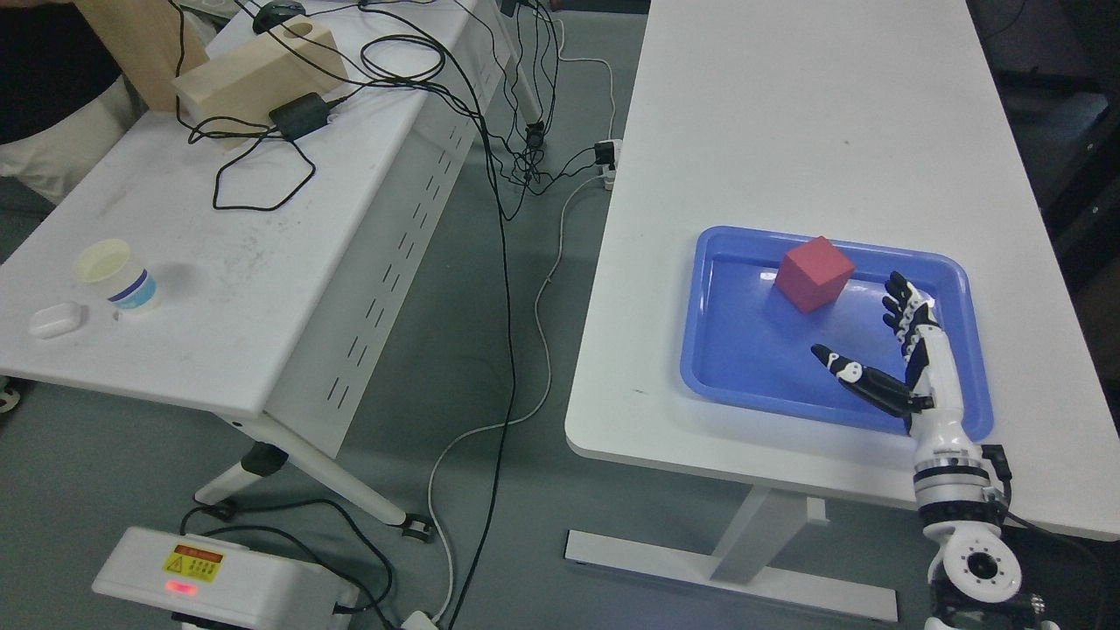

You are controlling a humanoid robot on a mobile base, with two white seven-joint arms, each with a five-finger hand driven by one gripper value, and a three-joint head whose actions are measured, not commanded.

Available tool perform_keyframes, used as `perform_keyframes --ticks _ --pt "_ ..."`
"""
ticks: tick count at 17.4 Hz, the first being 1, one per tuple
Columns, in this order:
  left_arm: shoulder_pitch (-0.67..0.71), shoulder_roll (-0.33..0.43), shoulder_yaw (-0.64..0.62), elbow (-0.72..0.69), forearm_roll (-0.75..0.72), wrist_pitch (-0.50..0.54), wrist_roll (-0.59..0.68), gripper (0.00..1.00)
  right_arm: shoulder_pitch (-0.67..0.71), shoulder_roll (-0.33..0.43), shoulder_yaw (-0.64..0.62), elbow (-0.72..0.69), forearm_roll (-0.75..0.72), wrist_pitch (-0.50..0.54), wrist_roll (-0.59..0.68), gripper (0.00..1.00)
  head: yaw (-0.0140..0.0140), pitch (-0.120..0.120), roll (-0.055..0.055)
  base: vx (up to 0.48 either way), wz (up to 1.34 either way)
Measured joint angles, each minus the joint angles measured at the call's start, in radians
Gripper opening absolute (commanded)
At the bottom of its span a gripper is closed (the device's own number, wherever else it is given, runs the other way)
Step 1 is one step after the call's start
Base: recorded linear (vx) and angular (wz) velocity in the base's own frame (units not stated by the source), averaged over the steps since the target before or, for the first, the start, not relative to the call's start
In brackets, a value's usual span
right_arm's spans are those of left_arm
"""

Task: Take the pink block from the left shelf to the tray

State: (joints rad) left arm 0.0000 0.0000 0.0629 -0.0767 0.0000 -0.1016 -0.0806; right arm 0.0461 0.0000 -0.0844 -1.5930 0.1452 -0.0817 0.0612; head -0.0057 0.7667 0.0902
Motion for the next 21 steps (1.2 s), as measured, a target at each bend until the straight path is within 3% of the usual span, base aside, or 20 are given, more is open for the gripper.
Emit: perform_keyframes --ticks 21 --pt "0.000 0.000 0.000 0.000 0.000 0.000 0.000 1.00 0.009 0.000 -0.047 -0.002 -0.106 0.027 0.018 1.00 0.0000 0.000 0.000 -0.079 -0.08"
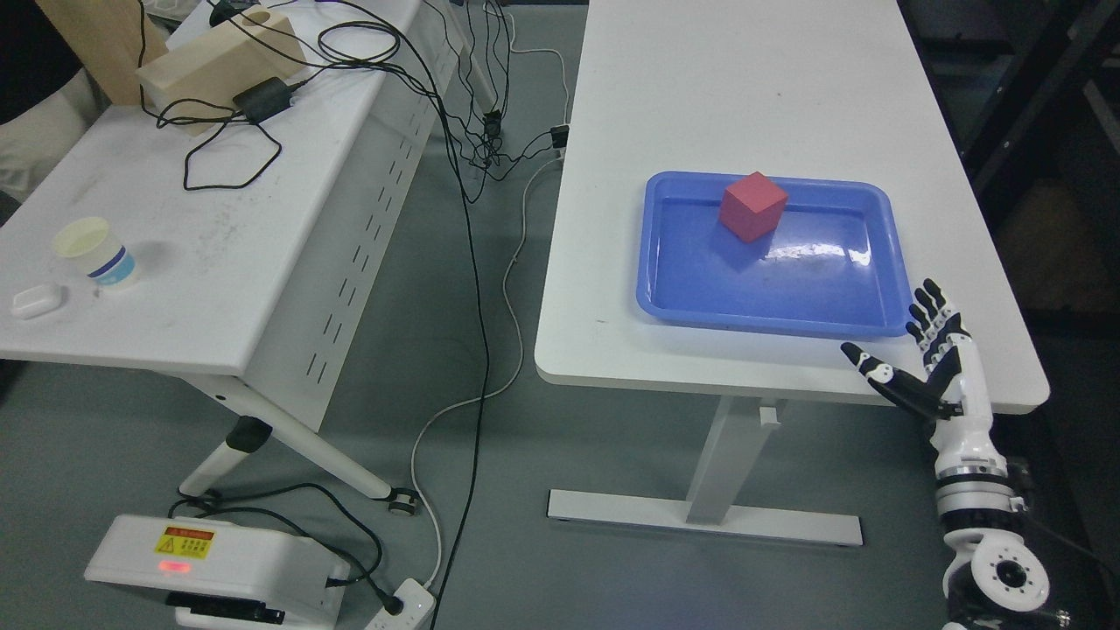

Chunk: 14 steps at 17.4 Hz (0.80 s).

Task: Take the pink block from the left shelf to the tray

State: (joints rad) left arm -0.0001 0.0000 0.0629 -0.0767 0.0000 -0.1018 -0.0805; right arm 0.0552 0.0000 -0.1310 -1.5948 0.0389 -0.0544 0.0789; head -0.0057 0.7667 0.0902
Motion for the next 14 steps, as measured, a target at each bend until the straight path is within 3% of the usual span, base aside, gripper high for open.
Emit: perform_keyframes --ticks 14 --pt "0.000 0.000 0.000 0.000 0.000 0.001 0.000 1.00 0.000 0.000 0.004 0.001 -0.002 -0.004 0.029 1.00 0.0000 0.000 0.000 -0.118 0.02"
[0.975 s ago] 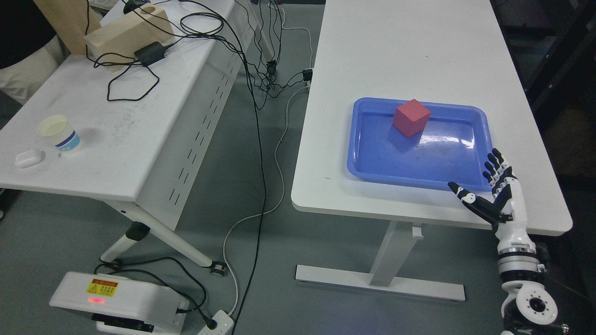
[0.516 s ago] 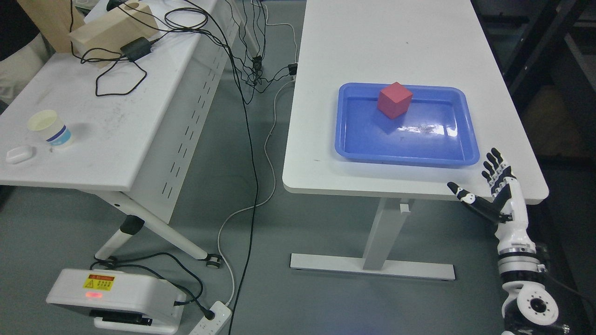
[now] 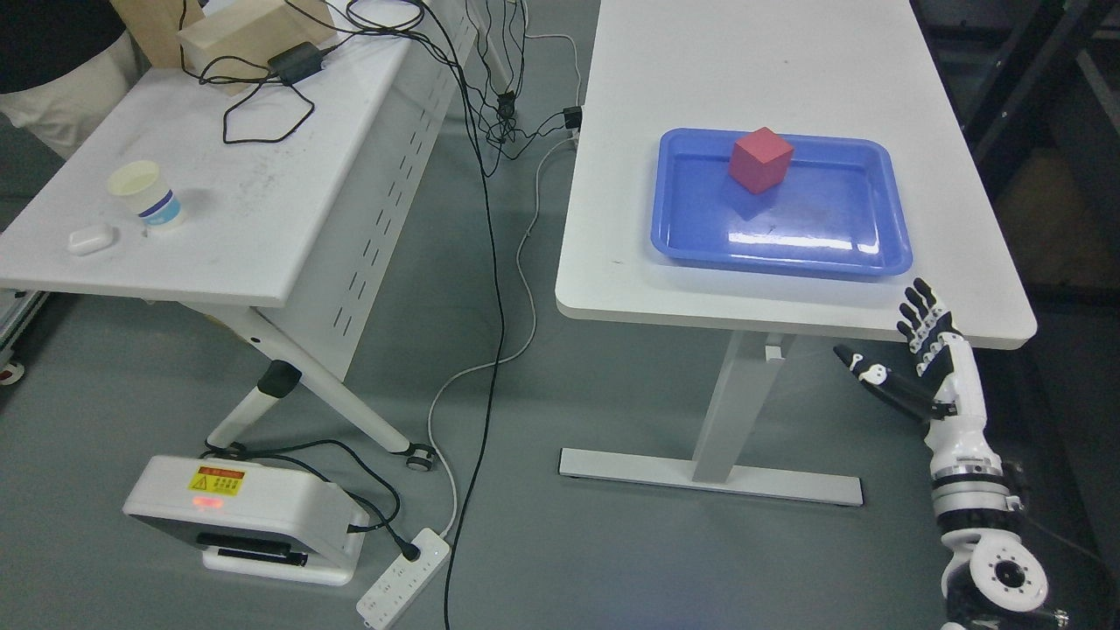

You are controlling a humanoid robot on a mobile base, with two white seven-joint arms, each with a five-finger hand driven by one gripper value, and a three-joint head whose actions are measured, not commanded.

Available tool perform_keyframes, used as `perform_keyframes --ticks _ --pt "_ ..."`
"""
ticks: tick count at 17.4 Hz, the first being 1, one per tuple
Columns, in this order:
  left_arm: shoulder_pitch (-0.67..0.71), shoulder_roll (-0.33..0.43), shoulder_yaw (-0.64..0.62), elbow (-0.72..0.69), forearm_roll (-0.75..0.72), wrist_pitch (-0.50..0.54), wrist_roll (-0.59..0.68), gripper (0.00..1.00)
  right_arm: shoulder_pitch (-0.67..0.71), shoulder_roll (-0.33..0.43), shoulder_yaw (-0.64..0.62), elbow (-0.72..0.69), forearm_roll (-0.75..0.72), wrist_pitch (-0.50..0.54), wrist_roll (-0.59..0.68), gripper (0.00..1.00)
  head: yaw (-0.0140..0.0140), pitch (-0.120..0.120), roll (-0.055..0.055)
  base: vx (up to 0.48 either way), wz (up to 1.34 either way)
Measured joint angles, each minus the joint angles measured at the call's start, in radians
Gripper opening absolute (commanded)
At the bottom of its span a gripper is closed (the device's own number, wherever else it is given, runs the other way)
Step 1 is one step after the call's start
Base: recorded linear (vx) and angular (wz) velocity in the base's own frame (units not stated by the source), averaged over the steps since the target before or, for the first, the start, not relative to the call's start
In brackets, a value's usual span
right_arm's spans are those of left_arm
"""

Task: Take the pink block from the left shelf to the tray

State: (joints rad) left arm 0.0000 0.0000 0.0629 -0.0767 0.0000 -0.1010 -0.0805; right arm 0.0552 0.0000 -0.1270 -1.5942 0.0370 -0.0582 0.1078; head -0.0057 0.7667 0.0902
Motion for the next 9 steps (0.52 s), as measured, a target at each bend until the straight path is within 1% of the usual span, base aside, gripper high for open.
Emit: perform_keyframes --ticks 4,9 --pt "0.000 0.000 0.000 0.000 0.000 0.000 0.000 1.00 -0.001 0.000 0.001 0.000 0.000 0.000 0.002 1.00 0.0000 0.000 0.000 -0.112 0.07" --pt "0.000 0.000 0.000 0.000 0.000 0.000 0.000 1.00 -0.003 0.000 0.002 0.000 0.000 -0.001 0.002 1.00 0.0000 0.000 0.000 -0.050 0.03"
